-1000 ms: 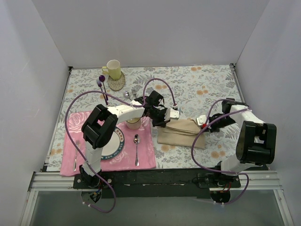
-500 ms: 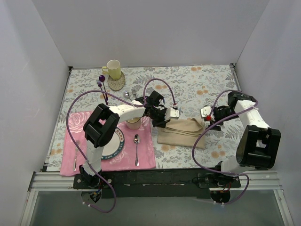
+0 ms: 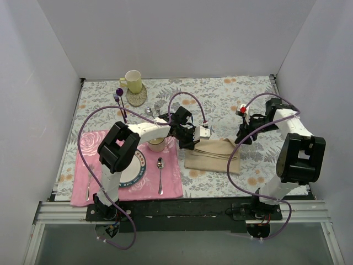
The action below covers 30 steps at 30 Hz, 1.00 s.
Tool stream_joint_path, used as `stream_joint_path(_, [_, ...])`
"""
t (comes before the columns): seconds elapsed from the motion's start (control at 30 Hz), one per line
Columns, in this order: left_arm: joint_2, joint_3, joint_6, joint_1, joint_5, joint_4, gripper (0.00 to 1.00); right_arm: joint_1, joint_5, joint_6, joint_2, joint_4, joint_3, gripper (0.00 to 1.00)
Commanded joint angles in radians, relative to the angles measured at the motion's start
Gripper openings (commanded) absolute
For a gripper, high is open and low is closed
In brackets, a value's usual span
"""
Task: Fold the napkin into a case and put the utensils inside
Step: Fold the lower triangle-folded napkin at the center of the board.
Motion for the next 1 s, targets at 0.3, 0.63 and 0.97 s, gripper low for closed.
stream_joint_path(0.3, [-0.003,0.023,-0.022,0.002,0.002,-0.004,0.00,0.055,0.136,0.179,-0.010,0.178,-0.121,0.43])
stream_joint_path(0.63, [0.000,0.026,-0.047,0.002,-0.007,-0.004,0.00,0.082,0.187,0.155,-0.042,0.203,-0.171,0.01])
stream_joint_path(0.97, [-0.017,0.038,-0.188,0.021,0.021,0.005,0.06,0.114,0.281,0.167,-0.021,0.305,-0.267,0.01])
